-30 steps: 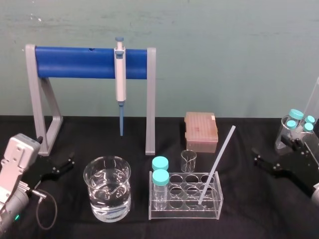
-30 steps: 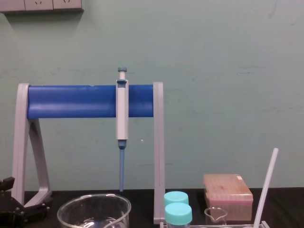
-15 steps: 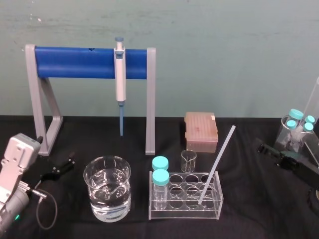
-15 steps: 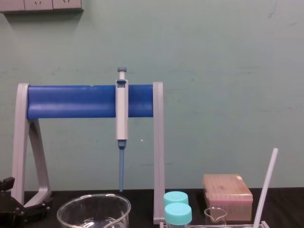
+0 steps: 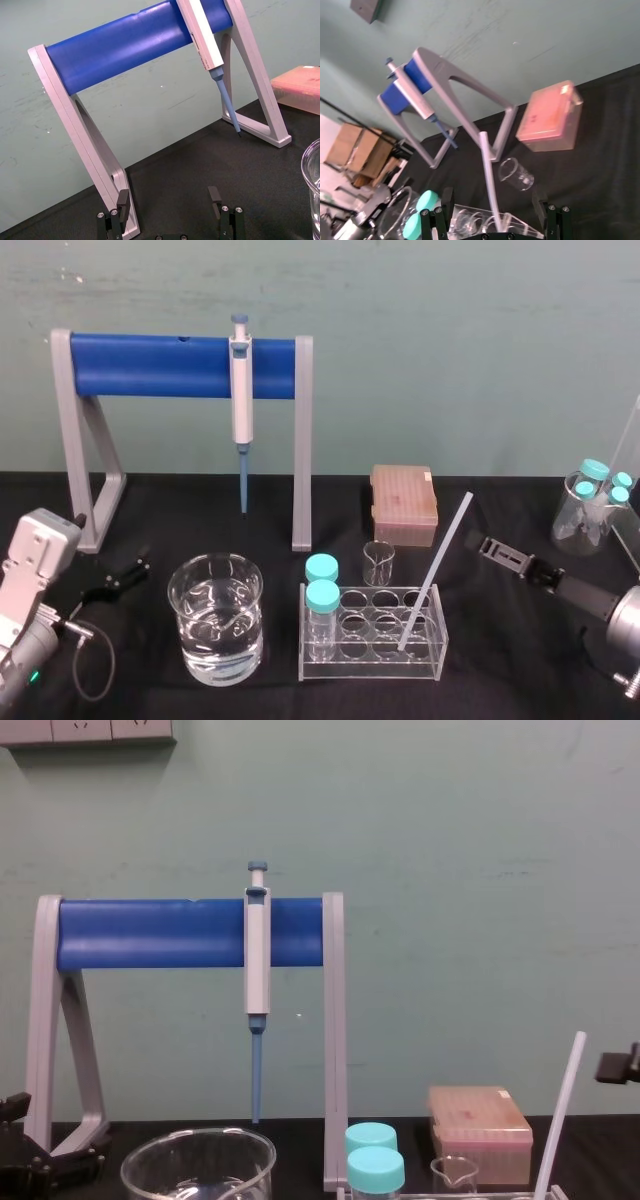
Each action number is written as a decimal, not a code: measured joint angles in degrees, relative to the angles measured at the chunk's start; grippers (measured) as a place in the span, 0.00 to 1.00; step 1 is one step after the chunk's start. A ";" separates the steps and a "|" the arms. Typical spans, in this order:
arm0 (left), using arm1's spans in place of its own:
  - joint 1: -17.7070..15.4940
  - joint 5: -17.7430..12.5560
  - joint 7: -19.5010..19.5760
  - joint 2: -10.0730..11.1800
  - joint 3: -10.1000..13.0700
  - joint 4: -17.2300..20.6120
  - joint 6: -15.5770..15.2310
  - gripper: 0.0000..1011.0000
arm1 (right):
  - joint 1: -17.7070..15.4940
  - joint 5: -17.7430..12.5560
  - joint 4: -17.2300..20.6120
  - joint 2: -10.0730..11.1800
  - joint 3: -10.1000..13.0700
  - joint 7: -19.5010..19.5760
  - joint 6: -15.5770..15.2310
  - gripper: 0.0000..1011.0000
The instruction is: Pick up the stirring rod with one hand, then place it down.
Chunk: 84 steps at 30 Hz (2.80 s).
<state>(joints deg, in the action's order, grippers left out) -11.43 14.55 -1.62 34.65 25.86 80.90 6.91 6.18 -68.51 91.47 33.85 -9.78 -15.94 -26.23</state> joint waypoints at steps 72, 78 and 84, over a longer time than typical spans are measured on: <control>0.00 0.00 0.00 0.00 0.00 0.00 0.00 0.99 | 13.29 -3.61 -11.32 0.13 -15.15 -2.01 6.07 0.08; 0.00 0.00 0.00 0.00 0.00 0.00 0.00 0.99 | 13.44 -3.63 -10.65 0.83 -15.91 -1.99 6.83 0.07; 0.00 0.00 0.00 0.00 0.00 0.00 0.00 0.99 | 13.86 -2.07 -8.94 2.18 -17.30 -2.16 8.32 0.07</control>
<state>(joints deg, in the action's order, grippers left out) -11.43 14.55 -1.62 34.65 25.86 80.90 6.91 20.04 -70.57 82.53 36.03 -27.08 -18.10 -17.90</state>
